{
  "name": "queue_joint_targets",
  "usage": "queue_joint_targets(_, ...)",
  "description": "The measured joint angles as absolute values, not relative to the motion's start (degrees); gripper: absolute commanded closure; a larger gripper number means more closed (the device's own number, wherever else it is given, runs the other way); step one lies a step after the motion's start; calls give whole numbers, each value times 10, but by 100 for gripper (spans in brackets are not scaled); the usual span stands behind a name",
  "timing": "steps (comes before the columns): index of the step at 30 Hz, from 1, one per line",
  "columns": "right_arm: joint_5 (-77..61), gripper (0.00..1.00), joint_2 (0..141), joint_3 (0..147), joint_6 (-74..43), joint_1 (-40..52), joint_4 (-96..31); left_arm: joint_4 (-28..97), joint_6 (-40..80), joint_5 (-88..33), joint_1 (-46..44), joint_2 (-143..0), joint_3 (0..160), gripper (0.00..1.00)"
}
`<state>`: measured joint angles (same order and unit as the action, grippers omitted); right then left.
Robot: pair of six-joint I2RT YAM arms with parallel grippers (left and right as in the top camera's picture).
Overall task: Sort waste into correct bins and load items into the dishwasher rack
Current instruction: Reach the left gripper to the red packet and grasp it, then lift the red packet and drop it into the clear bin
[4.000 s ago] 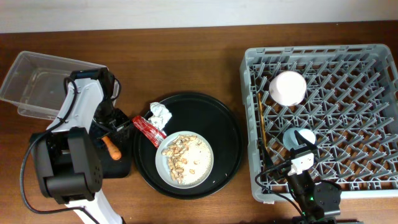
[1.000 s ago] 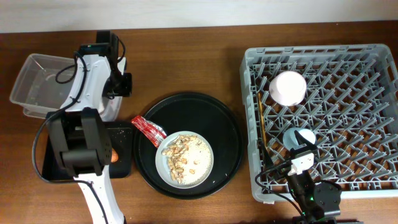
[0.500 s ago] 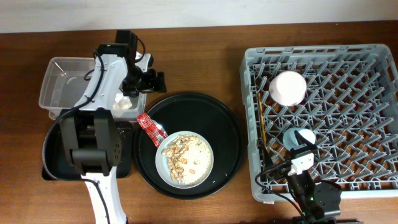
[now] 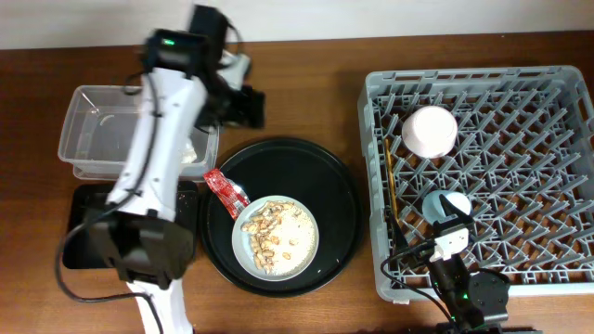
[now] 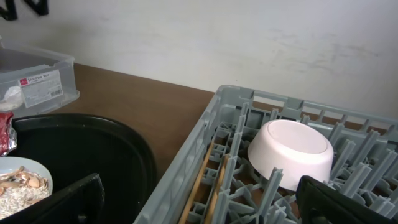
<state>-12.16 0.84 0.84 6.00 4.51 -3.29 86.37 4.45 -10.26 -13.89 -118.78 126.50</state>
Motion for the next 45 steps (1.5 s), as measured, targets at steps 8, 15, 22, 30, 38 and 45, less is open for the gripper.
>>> queue_joint_targets(8, -122, 2, 8, 8, 60, 45, -32, 846, 202, 33, -276, -1189, 1028, 40)
queue_joint_targets(15, -122, 2, 8, 8, 60, 45, -33, 753, 390, 139, -283, -1192, 875, 41)
queue_joint_targets(22, -122, 2, 8, 8, 60, 45, -33, 655, 459, 192, -235, -1191, 823, 40)
queue_joint_targets(30, -122, 2, 8, 8, 60, 45, -32, 664, 462, 192, -233, -1187, 817, 41)
queue_joint_targets(38, -122, 2, 8, 8, 60, 45, -32, 690, 462, 195, -250, -1126, 820, 40)
queue_joint_targets(45, -122, 2, 8, 8, 60, 45, -32, 561, 435, 215, -253, -1095, 828, 40)
